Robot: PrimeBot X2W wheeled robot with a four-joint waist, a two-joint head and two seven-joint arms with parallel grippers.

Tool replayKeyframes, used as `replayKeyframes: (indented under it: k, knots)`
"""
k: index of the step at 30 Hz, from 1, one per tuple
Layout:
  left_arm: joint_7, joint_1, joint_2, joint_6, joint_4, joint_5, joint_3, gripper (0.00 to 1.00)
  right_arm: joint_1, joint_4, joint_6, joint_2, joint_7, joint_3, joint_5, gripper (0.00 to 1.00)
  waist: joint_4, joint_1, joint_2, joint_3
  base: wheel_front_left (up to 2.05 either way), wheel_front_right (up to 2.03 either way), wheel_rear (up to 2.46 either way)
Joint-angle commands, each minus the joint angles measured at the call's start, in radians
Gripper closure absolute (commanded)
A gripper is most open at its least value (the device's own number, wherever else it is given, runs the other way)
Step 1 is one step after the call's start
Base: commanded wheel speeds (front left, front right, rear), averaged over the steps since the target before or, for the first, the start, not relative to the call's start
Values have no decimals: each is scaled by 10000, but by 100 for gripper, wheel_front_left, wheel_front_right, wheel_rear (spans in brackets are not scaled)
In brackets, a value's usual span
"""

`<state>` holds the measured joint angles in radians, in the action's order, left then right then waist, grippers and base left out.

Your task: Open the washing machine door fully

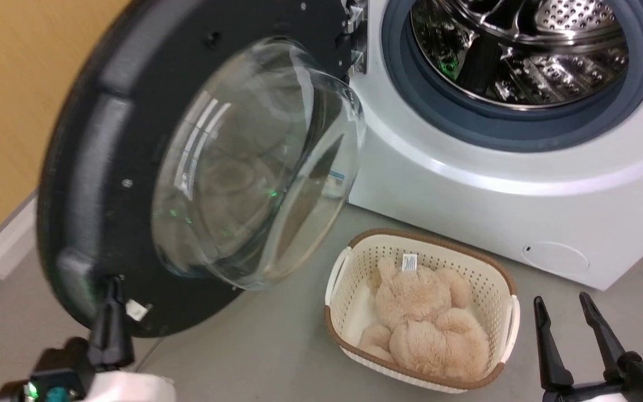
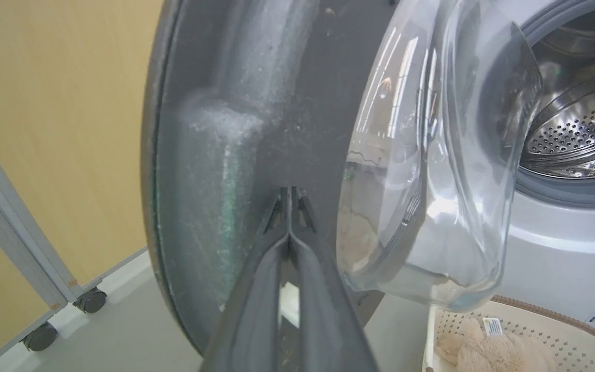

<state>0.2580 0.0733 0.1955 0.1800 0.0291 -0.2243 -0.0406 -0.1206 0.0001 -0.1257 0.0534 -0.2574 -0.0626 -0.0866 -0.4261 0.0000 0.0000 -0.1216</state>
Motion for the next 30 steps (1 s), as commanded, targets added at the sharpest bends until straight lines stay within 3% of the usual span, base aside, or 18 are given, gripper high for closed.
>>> replayKeyframes:
  k: [1, 9, 21, 30]
  knots:
    - [38, -251, -28, -39, -84, -8, 205, 100, 150, -7, -50, -32, -44, -23, 103, 0, 45, 0, 0, -124, 0, 0, 0]
    - [38, -1593, -273, -547, -1049, -190, 1278, 100, 519, -78, -50, -32, -44, -93, 463, 0, 213, 0, 0, -791, 0, 0, 0]
    - [38, -3106, -550, -848, -2403, -172, 3427, 100, 984, -91, -50, -3, -44, -153, 714, 0, 669, 0, 0, -1553, 0, 0, 0]
    - [38, -4151, -219, -1188, -3804, -158, 4714, 100, 1224, -92, -50, 80, -44, -164, 744, 0, 913, 0, 0, -1811, 0, 0, 0]
